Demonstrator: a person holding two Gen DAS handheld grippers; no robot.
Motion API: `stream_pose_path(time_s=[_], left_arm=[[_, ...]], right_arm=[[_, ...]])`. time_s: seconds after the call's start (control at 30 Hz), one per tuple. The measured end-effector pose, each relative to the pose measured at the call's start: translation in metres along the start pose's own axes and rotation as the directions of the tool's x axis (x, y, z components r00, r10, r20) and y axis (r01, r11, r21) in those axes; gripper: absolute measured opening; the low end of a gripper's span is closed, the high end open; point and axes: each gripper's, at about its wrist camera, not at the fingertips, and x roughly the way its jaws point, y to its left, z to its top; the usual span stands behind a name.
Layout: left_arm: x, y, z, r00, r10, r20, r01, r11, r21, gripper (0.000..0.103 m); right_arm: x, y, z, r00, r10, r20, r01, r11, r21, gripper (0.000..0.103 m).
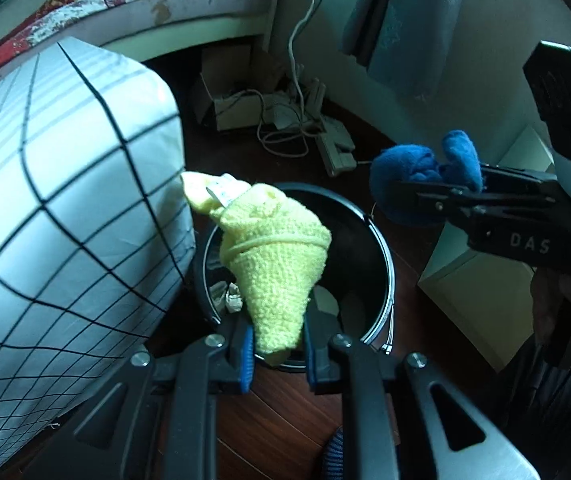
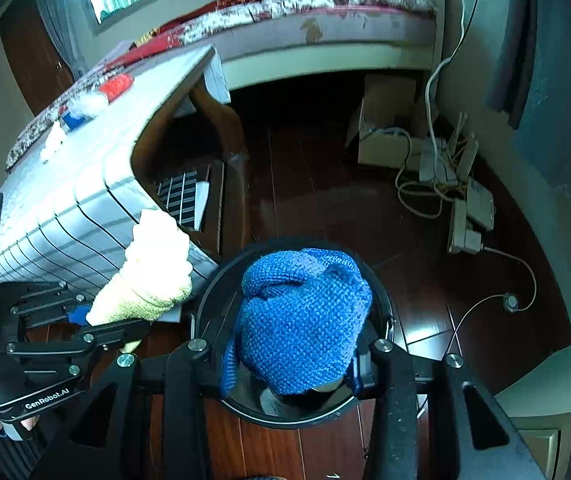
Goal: Collect trash
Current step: 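Carry yellow and blue cloths over the black bin and open both grippers, then move both tools back over the table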
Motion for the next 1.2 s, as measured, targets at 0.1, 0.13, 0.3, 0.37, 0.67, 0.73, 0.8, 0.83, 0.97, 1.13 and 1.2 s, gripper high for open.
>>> stream_pose_path(time_s=[0.1, 0.13, 0.3, 0.37, 0.67, 0.73, 0.8, 0.83, 0.97, 1.13, 1.2], left_arm=[[0.013, 0.001, 0.003, 1.0, -0.006, -0.017, 0.006, 1.0, -0.004, 0.02], [0.016, 0.001, 0.004, 1.0, -0.008, -0.02, 0.007, 1.0, -0.006, 0.02], [0.032, 0.007, 0.009, 0.999, -0.027, -0.04, 0.025, 0.999, -0.029, 0.021], [0.039, 0.007, 0.011, 0.998, -0.032, -0.053, 0.031, 0.999, -0.024, 0.021], [0.049, 0.027, 0.004, 0.996, 0.017, -0.09, -0.021, 0.999, -0.035, 0.101], [0.047, 0.032, 0.0, 0.994, 0.075, -0.08, -0.079, 0.996, -0.042, 0.101], [0.047, 0.033, -0.005, 0.987, 0.135, -0.081, -0.138, 0.99, -0.034, 0.101], [0.046, 0.033, -0.006, 0.986, 0.146, -0.079, -0.149, 0.988, -0.033, 0.101], [0.046, 0.033, -0.011, 0.983, 0.172, -0.064, -0.175, 0.984, -0.041, 0.102], [0.045, 0.029, -0.012, 0.981, 0.184, -0.059, -0.187, 0.982, -0.041, 0.102], [0.042, 0.028, -0.013, 0.98, 0.191, -0.05, -0.193, 0.98, -0.038, 0.102]], right_arm=[[0.015, -0.005, -0.003, 1.0, 0.0, -0.029, -0.001, 1.0, -0.017, 0.043], [0.021, -0.007, -0.005, 0.999, 0.002, -0.044, -0.003, 1.0, -0.021, 0.043], [0.041, -0.01, -0.01, 0.996, 0.025, -0.084, -0.029, 0.999, -0.04, 0.043], [0.047, -0.011, -0.011, 0.995, 0.036, -0.095, -0.04, 0.998, -0.047, 0.043], [0.064, -0.032, -0.023, 0.984, -0.095, -0.148, 0.088, 0.995, -0.051, 0.1], [0.064, -0.037, -0.024, 0.98, -0.121, -0.155, 0.118, 0.993, -0.033, 0.101], [0.065, -0.037, -0.024, 0.977, -0.139, -0.162, 0.136, 0.99, -0.029, 0.102], [0.065, -0.036, -0.025, 0.976, -0.145, -0.165, 0.142, 0.989, -0.031, 0.102], [0.065, -0.027, -0.026, 0.975, -0.151, -0.165, 0.145, 0.988, -0.048, 0.102], [0.062, -0.017, -0.025, 0.977, -0.152, -0.153, 0.146, 0.988, -0.05, 0.102], [0.059, -0.015, -0.025, 0.978, -0.149, -0.145, 0.144, 0.988, -0.046, 0.102]])
